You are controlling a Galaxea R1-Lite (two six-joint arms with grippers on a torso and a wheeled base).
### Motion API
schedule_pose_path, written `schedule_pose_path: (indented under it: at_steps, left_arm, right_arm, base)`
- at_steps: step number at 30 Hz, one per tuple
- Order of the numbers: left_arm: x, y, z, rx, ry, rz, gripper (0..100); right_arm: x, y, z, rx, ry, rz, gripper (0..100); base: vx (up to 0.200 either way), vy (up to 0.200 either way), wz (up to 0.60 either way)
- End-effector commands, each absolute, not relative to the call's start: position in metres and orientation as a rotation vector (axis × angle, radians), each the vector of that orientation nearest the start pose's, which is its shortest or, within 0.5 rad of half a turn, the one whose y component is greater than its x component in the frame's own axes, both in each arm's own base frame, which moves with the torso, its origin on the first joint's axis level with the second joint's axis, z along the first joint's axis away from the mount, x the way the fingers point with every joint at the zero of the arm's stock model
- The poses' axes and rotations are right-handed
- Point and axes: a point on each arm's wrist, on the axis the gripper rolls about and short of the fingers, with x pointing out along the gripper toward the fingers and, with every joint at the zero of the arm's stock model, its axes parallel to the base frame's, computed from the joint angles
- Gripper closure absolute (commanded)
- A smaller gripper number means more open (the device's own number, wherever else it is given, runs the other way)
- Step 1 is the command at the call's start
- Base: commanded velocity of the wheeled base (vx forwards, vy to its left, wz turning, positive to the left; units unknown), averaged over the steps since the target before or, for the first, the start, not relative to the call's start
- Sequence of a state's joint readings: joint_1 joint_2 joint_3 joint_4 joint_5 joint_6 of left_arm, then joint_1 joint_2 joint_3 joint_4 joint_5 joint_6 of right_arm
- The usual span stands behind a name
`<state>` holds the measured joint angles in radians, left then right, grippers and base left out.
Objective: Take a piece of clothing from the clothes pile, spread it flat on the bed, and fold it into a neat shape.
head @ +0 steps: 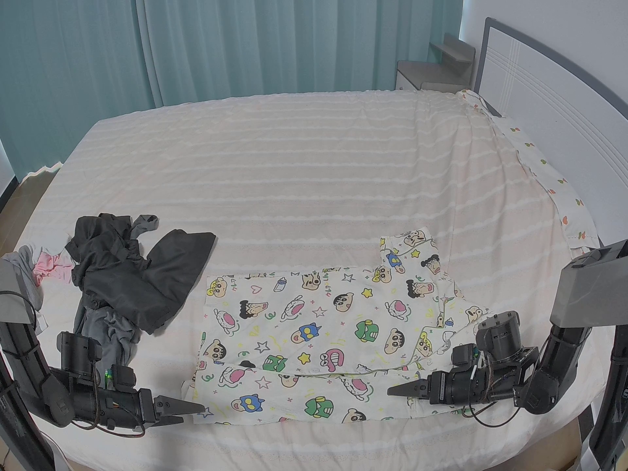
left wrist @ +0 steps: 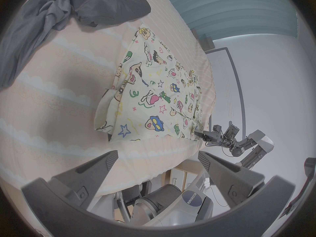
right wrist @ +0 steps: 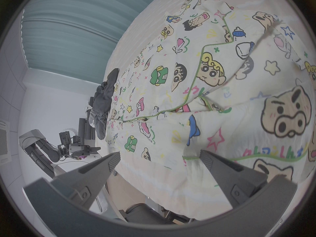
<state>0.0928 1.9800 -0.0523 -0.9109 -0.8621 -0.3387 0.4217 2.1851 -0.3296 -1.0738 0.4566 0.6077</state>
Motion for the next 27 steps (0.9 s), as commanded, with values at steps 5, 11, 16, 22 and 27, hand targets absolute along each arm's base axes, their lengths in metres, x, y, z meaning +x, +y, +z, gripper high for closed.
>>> schedule_pose_path:
  at_steps: [5,11,16,22,27]
  left_arm:
    - [0.18,0.0,0.005,-0.779,1.048,-0.543,0]
    - [0.18,0.0,0.005,-0.78,1.048,-0.545,0]
    - [0.18,0.0,0.005,-0.779,1.047,-0.545,0]
    - [0.182,-0.001,0.005,-0.774,1.043,-0.55,0]
    - [0.183,-0.002,0.005,-0.773,1.045,-0.552,0]
  right_arm:
    - [0.229,0.115,0.003,0.562,1.006,0.582,0]
    - [0.217,0.109,0.03,0.583,0.925,0.616,0]
    - [0.216,0.104,0.056,0.653,0.833,0.606,0]
    - [0.219,0.09,0.061,0.702,0.786,0.557,0]
    - [0.22,0.078,0.063,0.715,0.746,0.523,0]
  base:
    - [0.0,0.0,0.0]
    - [0.0,0.0,0.0]
    - [0.0,0.0,0.0]
    - [0.0,0.0,0.0]
    - [0.0,0.0,0.0]
